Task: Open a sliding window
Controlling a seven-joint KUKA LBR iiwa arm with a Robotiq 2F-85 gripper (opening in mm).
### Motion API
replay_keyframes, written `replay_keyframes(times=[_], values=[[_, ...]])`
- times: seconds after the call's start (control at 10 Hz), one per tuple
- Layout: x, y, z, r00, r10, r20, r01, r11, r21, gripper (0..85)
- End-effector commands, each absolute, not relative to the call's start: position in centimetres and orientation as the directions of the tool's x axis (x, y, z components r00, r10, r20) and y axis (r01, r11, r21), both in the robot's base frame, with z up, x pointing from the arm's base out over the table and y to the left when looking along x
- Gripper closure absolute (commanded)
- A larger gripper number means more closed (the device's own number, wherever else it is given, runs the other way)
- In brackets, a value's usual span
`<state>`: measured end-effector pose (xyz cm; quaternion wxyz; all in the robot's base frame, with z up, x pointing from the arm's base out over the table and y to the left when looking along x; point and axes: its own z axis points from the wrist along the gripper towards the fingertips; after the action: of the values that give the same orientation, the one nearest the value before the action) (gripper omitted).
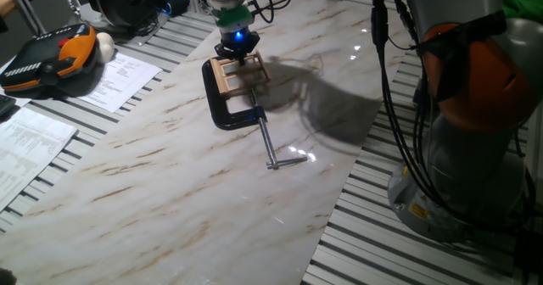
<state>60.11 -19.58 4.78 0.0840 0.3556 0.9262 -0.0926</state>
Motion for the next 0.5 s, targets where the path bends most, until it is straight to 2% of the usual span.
replay_keyframes(times=[0.0,0.4], values=[[60.12,-19.54,4.77,-0.733,0.644,-0.221,0.675,0.73,-0.113,85.0],[60.27,-19.12,4.91,-0.732,0.644,-0.222,0.676,0.727,-0.119,85.0]])
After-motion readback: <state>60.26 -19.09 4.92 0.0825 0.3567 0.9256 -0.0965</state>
